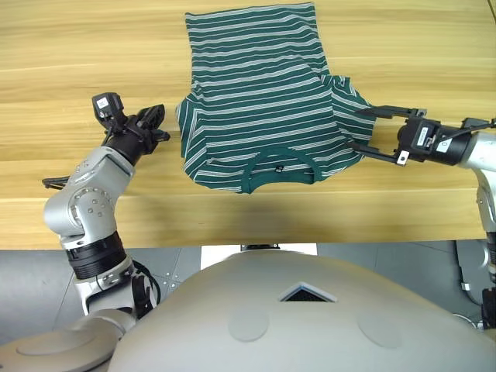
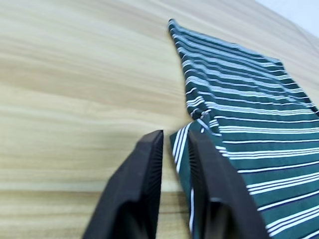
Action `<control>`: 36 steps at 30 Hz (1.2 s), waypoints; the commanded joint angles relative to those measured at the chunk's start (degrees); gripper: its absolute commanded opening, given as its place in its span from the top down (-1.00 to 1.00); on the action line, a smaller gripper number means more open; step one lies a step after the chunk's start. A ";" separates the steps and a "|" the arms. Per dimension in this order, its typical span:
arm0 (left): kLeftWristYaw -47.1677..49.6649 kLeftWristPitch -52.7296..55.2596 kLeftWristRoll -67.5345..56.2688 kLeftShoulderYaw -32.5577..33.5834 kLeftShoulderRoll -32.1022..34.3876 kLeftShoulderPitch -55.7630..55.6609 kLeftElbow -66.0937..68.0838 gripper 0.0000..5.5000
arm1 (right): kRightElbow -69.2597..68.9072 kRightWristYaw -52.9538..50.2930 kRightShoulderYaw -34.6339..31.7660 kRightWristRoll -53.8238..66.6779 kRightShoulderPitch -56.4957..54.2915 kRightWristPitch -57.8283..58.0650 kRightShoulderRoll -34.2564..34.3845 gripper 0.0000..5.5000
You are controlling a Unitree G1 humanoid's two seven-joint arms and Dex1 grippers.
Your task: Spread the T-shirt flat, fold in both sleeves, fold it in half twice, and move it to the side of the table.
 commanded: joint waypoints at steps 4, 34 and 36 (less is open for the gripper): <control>-0.92 6.74 -0.95 -0.46 0.20 -2.94 9.09 0.28 | -0.36 -0.68 0.18 -0.76 0.26 -0.12 0.29 -0.03; 0.67 9.83 -2.35 0.99 -5.37 -7.19 8.15 0.98 | -1.00 -0.60 0.40 -1.32 -0.67 0.08 -0.27 -0.03; 0.12 8.40 -0.73 -0.89 -4.75 -6.89 6.25 0.98 | -1.05 -0.69 0.50 -1.61 -0.59 0.05 -0.32 -0.03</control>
